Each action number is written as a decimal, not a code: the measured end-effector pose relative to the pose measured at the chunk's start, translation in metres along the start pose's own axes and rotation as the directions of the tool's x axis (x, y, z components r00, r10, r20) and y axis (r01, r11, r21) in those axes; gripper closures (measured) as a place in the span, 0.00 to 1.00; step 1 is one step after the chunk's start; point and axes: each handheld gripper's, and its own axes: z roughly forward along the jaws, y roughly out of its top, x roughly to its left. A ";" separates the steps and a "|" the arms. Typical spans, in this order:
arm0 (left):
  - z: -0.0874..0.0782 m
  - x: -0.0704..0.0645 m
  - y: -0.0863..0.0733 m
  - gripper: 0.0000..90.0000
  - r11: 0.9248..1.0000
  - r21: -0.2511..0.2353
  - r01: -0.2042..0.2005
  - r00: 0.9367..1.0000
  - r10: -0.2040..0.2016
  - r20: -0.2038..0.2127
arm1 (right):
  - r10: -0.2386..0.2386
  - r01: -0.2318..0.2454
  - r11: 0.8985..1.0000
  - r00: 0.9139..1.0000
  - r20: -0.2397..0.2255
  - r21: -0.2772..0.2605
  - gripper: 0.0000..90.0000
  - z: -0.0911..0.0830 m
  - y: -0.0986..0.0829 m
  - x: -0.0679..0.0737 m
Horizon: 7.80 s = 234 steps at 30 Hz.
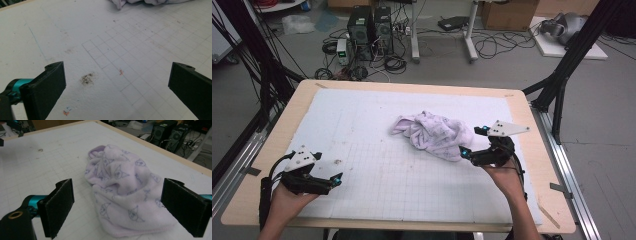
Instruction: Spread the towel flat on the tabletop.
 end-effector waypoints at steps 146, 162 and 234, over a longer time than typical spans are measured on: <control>0.093 -0.050 0.036 0.74 0.986 0.059 -0.156 0.960 0.137 0.246 | -0.079 0.146 0.969 0.947 -0.312 0.198 0.91 0.090 -0.030 0.076; 0.042 -0.052 0.048 0.77 0.986 -0.005 -0.169 0.965 0.166 0.205 | -0.169 0.202 0.976 0.940 -0.296 0.084 0.93 0.044 0.004 0.081; 0.026 -0.013 0.034 0.53 1.000 -0.008 -0.025 0.953 0.027 0.303 | -0.100 0.140 0.985 0.939 -0.329 0.099 0.66 0.012 -0.014 0.078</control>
